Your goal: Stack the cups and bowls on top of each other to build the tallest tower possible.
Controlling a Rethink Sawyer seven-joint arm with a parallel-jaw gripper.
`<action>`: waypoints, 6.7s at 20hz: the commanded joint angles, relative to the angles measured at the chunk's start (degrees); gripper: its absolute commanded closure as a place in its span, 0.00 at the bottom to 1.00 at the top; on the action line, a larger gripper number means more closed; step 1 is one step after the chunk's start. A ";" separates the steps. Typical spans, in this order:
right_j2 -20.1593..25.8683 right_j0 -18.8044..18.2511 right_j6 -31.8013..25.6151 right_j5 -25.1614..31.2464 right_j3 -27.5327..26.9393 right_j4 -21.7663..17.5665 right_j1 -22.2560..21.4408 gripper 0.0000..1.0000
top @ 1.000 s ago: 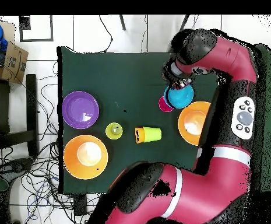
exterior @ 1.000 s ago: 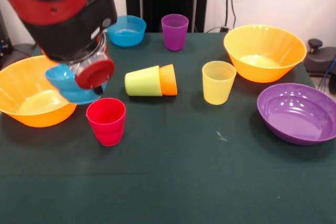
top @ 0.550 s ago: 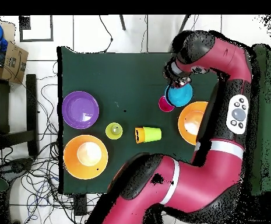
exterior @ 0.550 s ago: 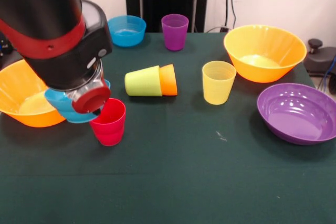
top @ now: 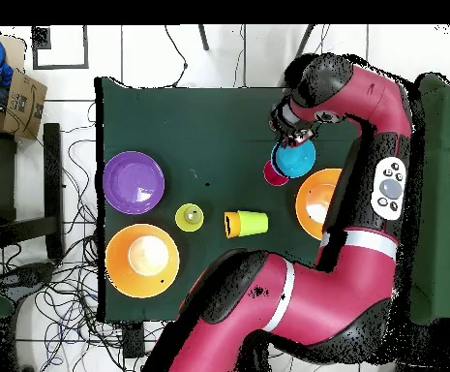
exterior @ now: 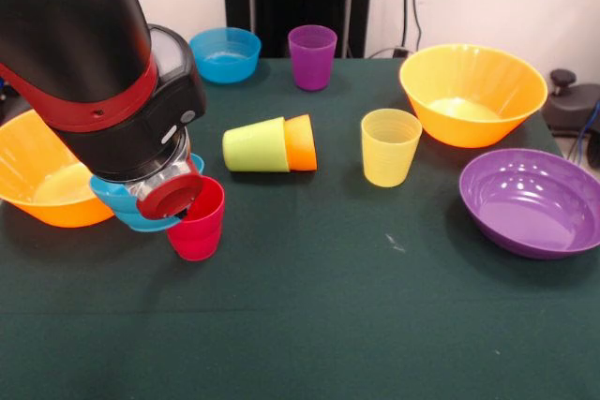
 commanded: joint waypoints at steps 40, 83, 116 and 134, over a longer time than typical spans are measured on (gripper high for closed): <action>-0.54 4.70 6.76 1.03 3.88 9.61 -1.77 1.00; -5.42 5.53 7.10 3.14 2.58 10.20 3.94 1.00; -11.34 5.04 3.72 5.38 2.15 10.39 2.72 0.00; -12.63 5.50 3.80 8.83 1.96 11.84 0.02 0.00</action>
